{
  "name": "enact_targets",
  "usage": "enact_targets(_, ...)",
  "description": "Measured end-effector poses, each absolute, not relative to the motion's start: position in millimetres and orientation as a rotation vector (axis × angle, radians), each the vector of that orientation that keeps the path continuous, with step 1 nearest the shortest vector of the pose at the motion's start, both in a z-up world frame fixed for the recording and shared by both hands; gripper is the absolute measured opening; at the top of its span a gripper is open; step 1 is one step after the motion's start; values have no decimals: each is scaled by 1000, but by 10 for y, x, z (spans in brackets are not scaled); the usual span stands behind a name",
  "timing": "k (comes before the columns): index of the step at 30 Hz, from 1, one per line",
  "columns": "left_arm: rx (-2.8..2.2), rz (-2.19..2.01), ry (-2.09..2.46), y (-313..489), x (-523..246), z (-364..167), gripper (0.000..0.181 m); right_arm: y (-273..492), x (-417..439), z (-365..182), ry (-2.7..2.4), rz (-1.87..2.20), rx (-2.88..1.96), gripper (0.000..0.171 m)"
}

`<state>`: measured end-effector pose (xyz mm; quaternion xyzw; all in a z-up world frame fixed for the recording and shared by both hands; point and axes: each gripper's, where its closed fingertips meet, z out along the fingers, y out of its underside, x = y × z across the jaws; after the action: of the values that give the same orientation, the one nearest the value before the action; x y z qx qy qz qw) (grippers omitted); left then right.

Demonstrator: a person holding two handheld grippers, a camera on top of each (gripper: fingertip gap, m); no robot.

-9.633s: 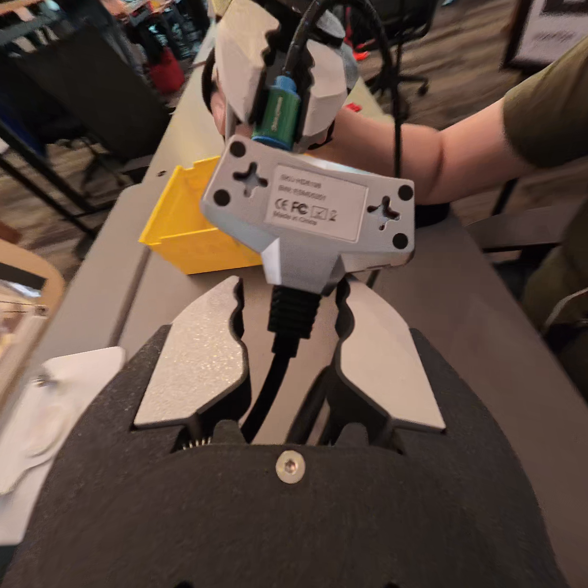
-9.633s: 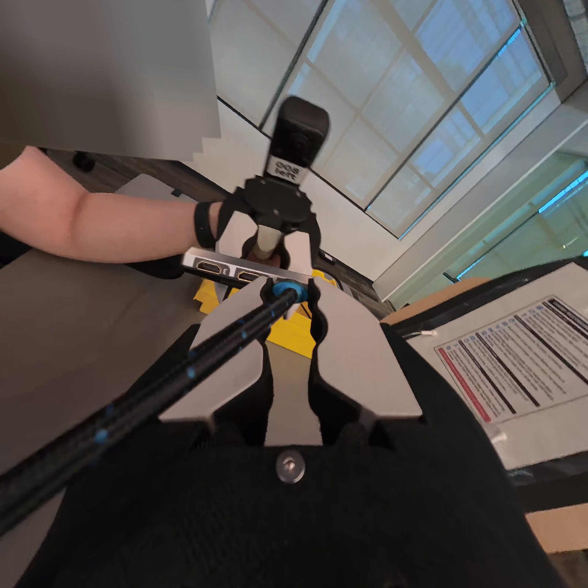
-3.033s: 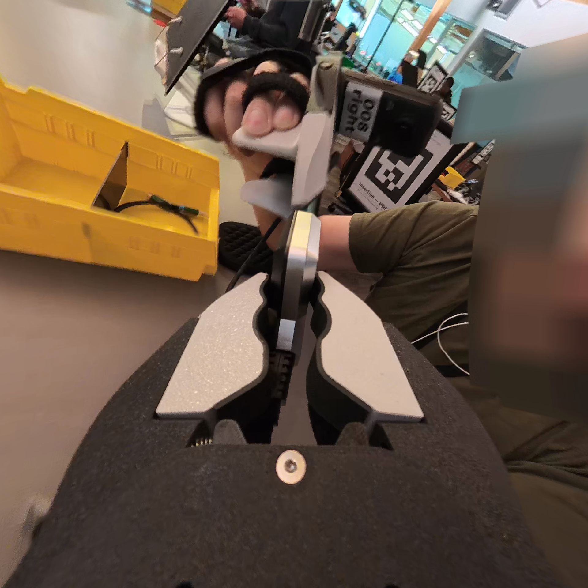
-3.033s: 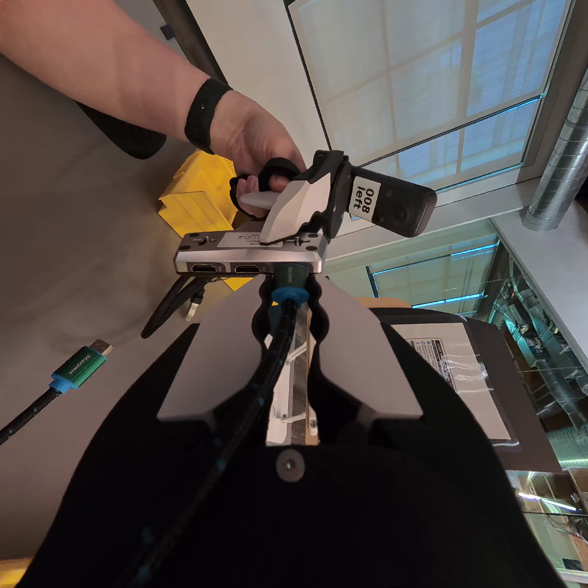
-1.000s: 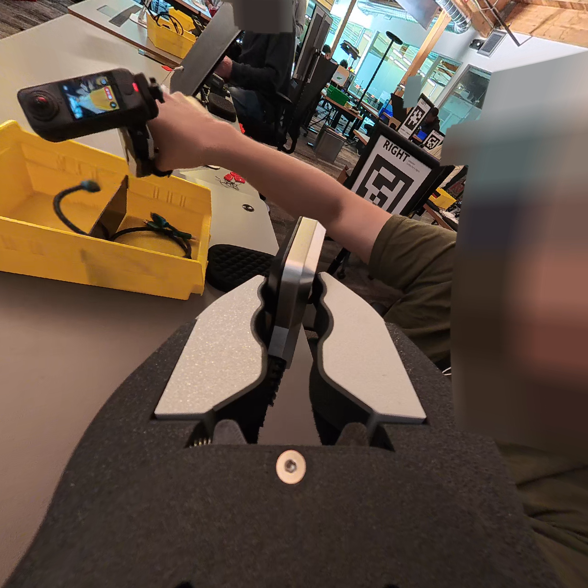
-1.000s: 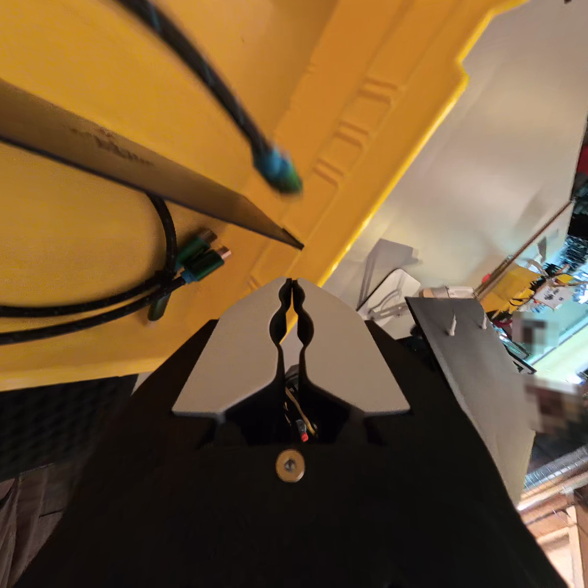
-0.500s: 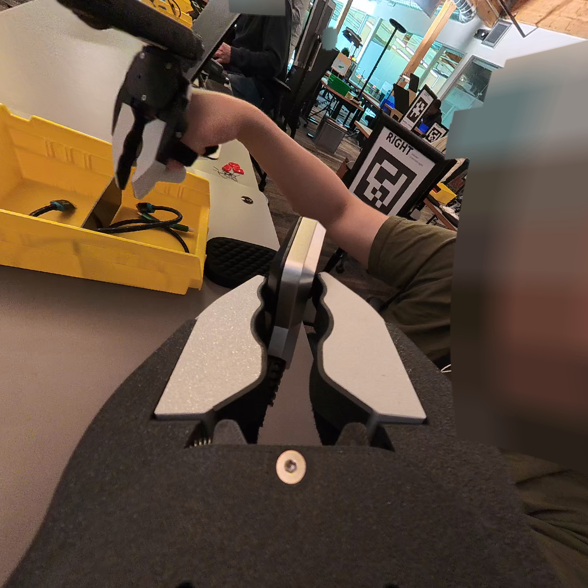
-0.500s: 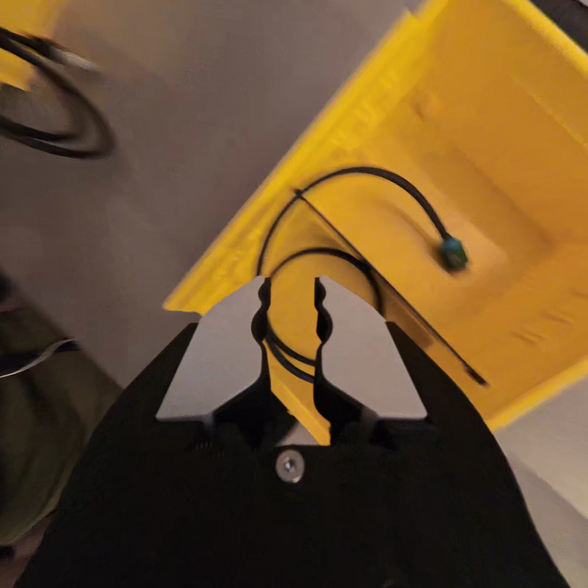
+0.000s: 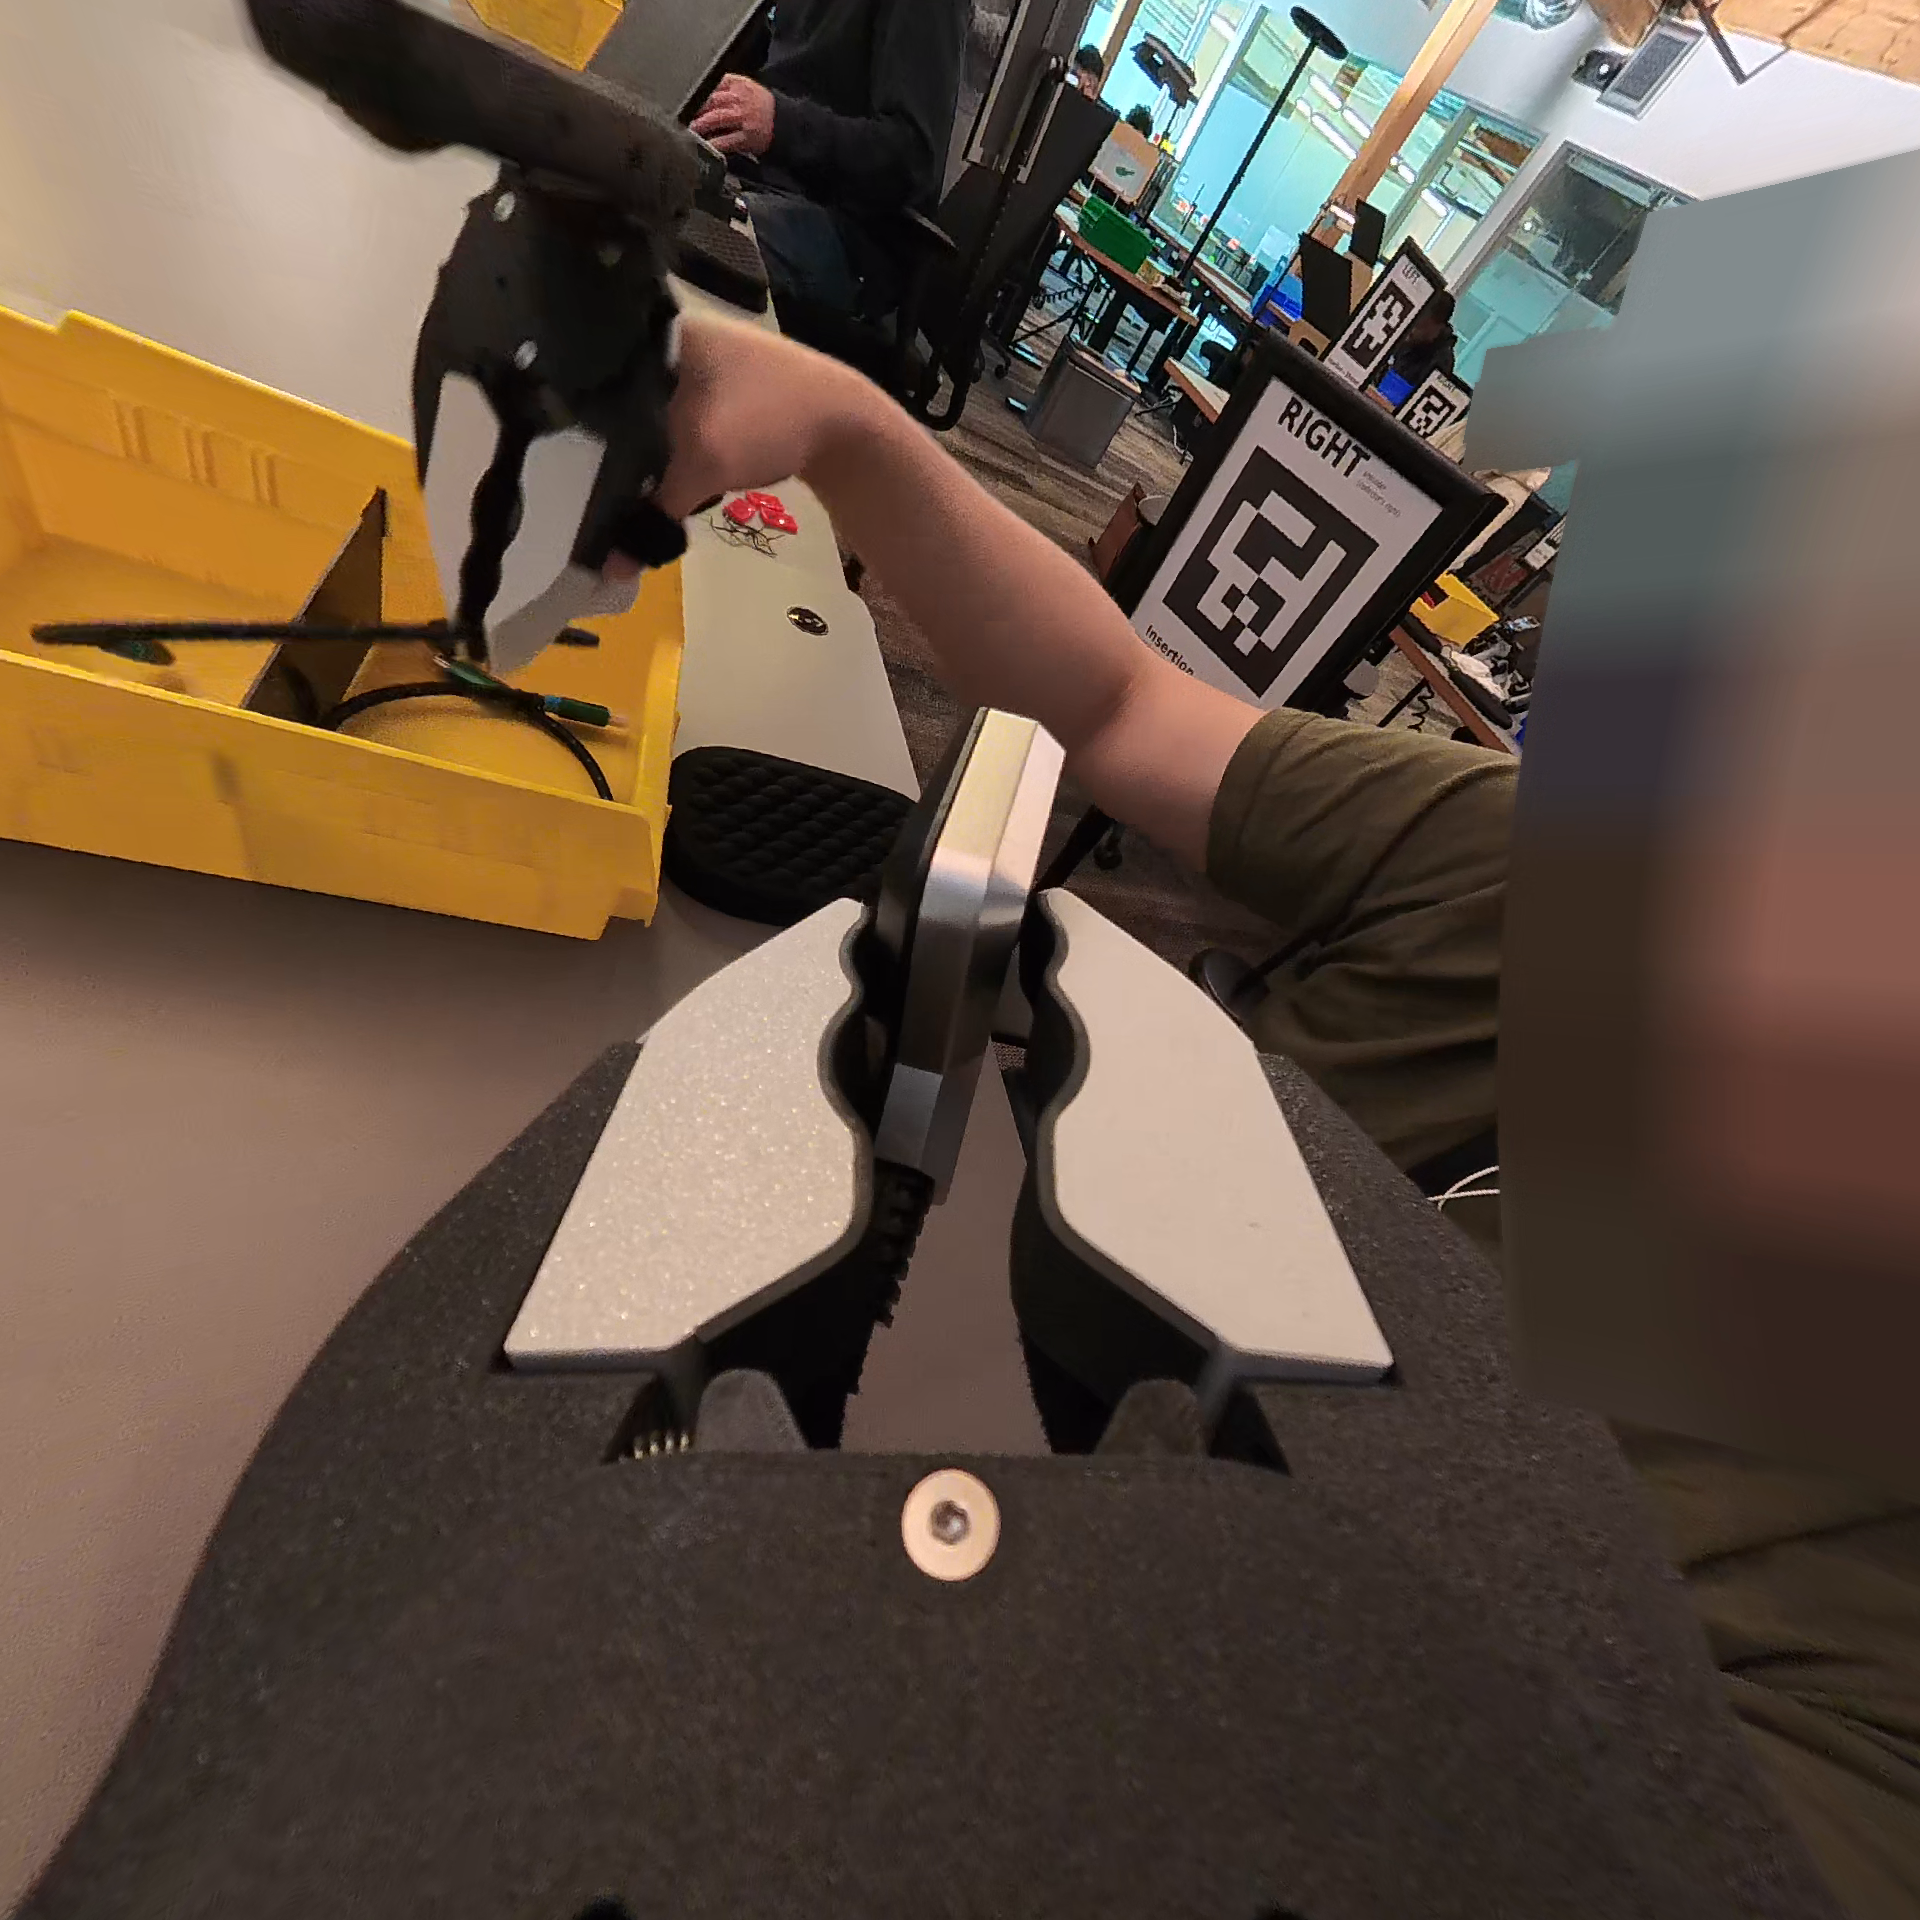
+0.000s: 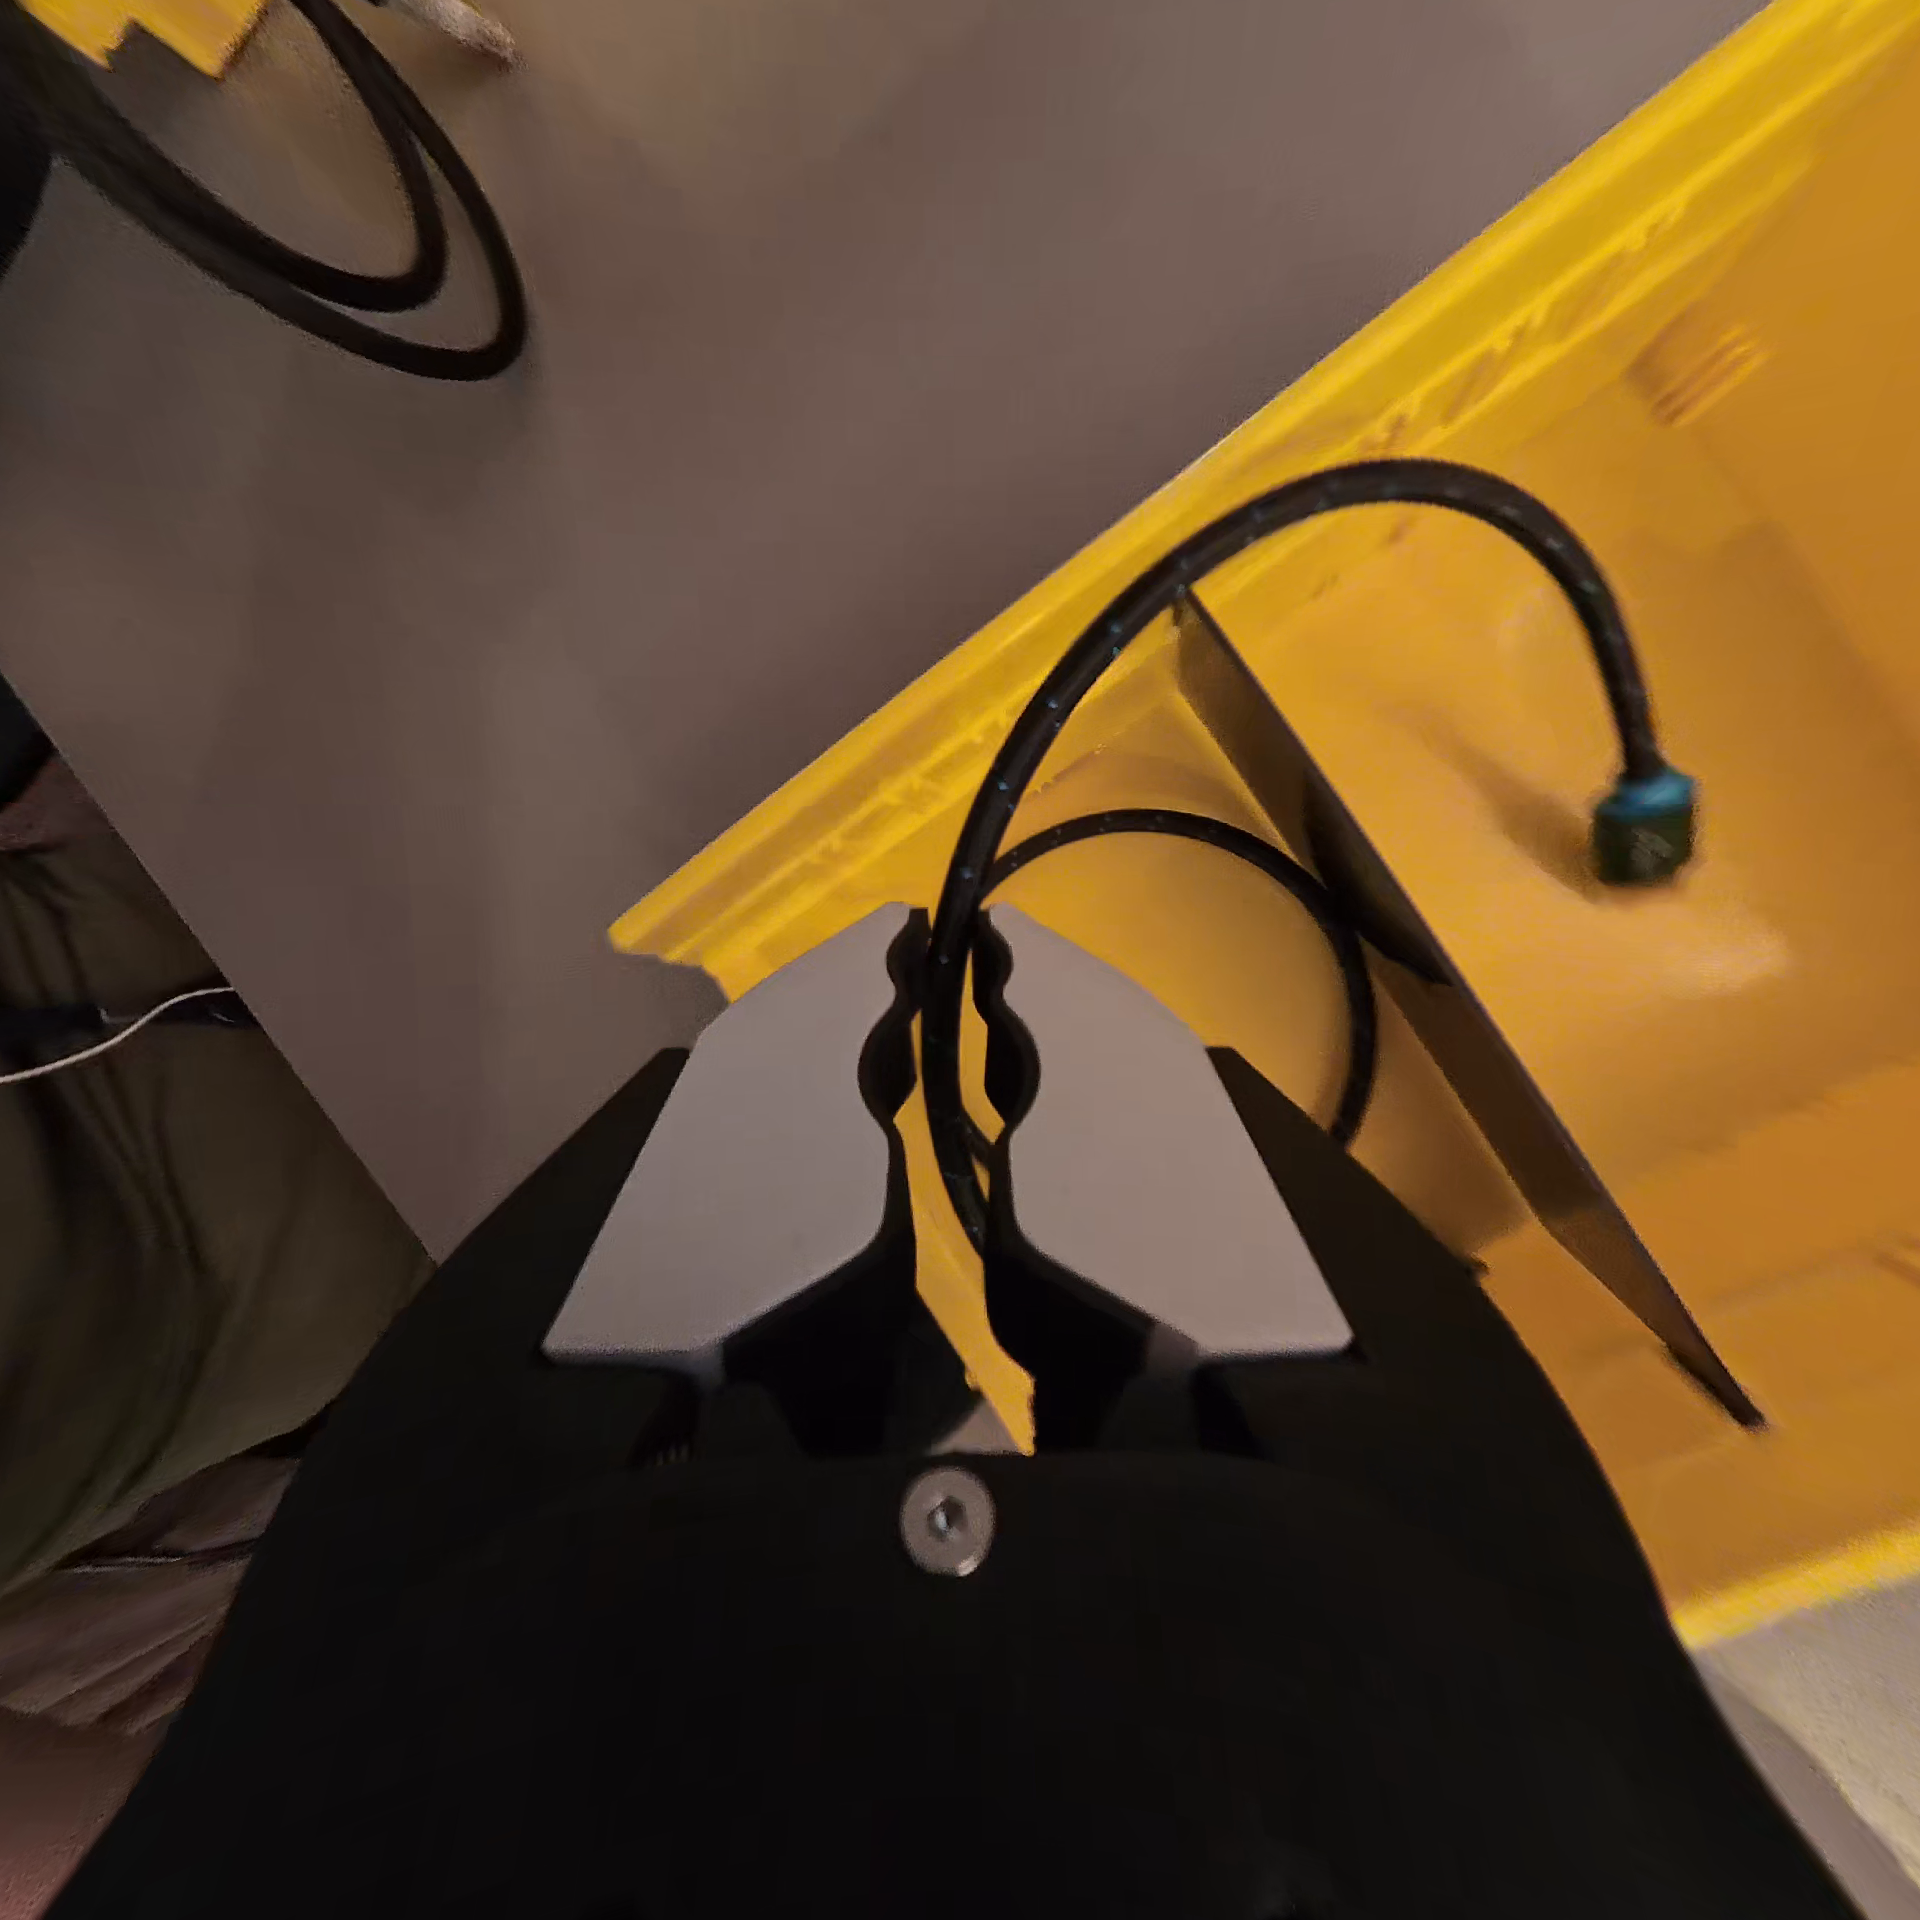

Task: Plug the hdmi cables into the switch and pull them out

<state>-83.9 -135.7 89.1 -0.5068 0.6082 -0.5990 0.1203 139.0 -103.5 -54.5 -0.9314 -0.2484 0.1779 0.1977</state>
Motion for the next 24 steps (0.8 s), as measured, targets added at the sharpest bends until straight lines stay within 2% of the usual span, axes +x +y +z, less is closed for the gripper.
enact_targets(4, -1475, -1752, 1770, -1332, -833, 904, 26, -1318, 1575, 14, -759, 464, -2445, 8)
enact_targets(8, -1495, -1753, 1765, -1305, -811, 876, 26, -1705, 1668, 346, -933, 537, -2323, 8)
enact_targets(16, -1492, -1734, 1781, -1357, -797, 861, 26, -1738, 1912, 322, -1027, 514, -2410, 8)
enact_targets(24, -1464, -1727, 1767, -1331, -817, 908, 25, -1752, 1713, 787, -1102, 633, -2047, 8)
